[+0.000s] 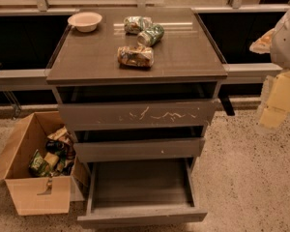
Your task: Place orange can into bottom drawer
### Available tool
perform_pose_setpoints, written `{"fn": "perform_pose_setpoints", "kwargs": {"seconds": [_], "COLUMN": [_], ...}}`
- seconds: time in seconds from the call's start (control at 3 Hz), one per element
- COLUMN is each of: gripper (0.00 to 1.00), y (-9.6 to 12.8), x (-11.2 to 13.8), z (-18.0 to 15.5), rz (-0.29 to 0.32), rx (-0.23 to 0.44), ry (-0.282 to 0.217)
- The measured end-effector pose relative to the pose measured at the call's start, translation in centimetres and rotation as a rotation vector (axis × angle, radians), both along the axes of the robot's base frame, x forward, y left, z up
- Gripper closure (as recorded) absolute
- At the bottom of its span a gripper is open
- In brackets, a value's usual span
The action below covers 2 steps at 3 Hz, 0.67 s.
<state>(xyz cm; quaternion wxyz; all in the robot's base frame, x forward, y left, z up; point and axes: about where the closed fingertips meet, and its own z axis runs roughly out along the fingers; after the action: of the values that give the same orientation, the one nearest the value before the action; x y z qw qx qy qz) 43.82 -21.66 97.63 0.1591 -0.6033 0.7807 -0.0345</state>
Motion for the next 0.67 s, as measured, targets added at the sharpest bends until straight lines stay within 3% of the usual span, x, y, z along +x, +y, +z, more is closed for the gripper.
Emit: {"fn": "perform_pose_setpoints", "kwargs": {"seconds": [0.33,0.67], "gripper": [0.0,0.0], "y": [0.3,2.1], "x": [0.4,2.8], "z": [0.0,0.1], "rz": [0.006,0.043], "rx": [0.003,0.021], "ry": [-0.003,-0.017]}}
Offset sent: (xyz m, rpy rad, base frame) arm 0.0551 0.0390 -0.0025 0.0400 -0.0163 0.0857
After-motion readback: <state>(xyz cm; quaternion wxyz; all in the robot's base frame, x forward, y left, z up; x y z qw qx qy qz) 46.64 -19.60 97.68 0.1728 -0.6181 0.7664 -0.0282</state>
